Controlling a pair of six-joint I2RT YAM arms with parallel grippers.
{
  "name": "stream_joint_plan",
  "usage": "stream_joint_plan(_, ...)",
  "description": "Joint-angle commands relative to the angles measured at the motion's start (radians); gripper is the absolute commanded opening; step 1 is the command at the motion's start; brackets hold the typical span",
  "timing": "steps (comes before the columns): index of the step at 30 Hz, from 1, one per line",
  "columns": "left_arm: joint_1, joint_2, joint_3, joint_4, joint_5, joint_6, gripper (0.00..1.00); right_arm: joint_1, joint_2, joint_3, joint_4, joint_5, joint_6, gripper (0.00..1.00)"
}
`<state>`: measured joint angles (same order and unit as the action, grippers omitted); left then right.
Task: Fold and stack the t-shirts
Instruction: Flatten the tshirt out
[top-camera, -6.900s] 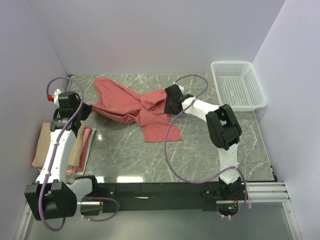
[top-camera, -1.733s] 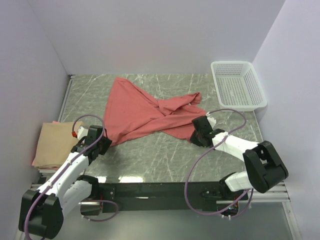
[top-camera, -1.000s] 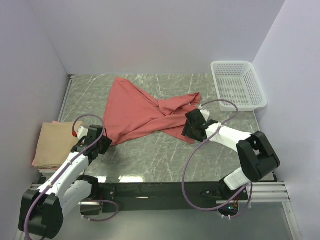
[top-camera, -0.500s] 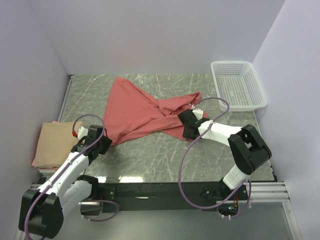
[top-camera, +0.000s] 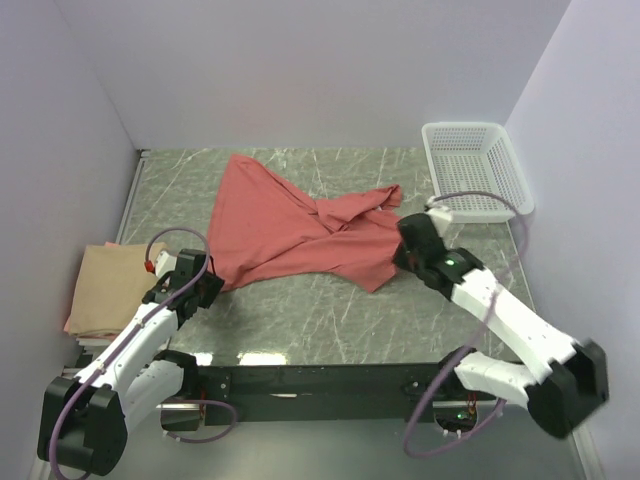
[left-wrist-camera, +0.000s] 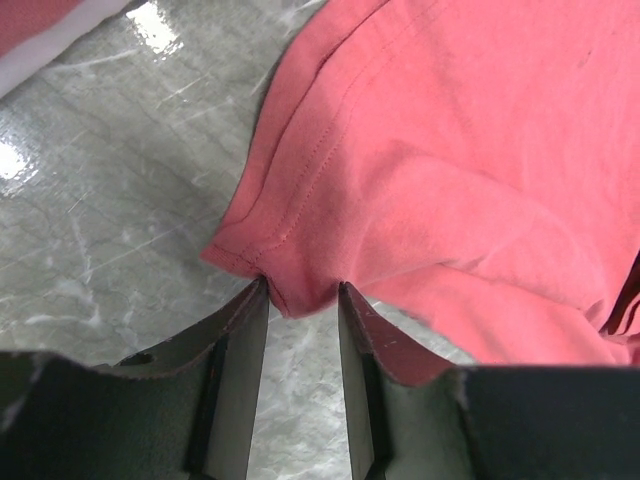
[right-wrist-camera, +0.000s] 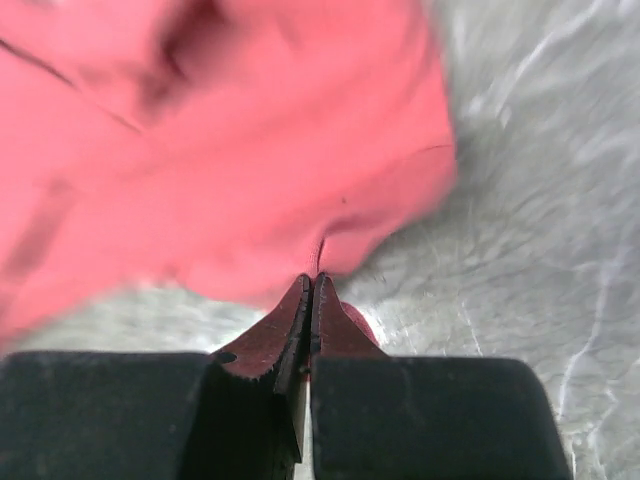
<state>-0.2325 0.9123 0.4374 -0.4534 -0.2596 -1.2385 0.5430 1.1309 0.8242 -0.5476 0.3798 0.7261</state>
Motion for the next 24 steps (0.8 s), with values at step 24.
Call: stream_joint_plan(24, -0.063, -0.104, -0.012, -0.102, -0.006, -0.073, 0.47, -0.121, -0.355, 0.202, -0.216, 0.038, -0.059, 0.0)
